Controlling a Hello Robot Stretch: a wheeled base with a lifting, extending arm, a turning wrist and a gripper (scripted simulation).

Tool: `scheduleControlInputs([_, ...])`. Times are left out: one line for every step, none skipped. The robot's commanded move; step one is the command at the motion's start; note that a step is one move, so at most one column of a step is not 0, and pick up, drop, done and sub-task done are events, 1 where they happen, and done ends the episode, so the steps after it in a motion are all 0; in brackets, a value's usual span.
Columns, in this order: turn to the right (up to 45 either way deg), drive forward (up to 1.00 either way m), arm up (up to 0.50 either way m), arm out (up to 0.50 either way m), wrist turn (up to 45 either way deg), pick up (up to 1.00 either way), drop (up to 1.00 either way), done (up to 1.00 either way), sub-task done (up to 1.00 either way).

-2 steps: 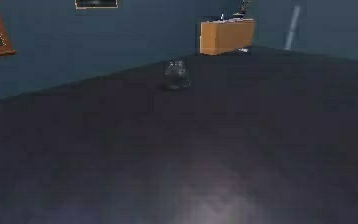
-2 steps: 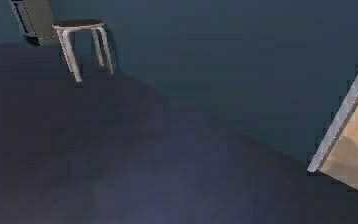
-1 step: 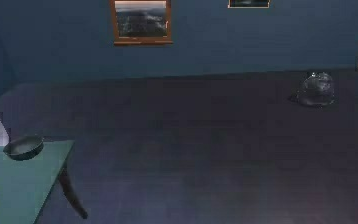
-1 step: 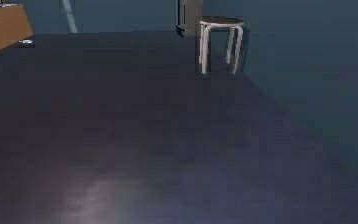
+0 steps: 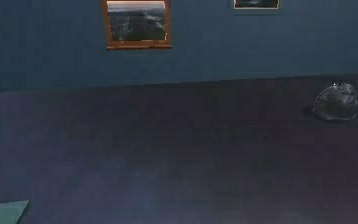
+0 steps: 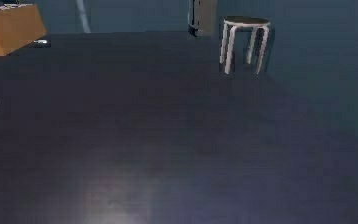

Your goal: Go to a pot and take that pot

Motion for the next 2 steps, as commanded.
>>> scheduleControlInputs([-45.0, 0.00, 0.00, 0.00, 0.0, 0.00, 0.00, 0.00, 0.00])
scheduleControlInputs([-45.0, 0.00, 0.00, 0.00, 0.0, 0.00, 0.00, 0.00, 0.00])
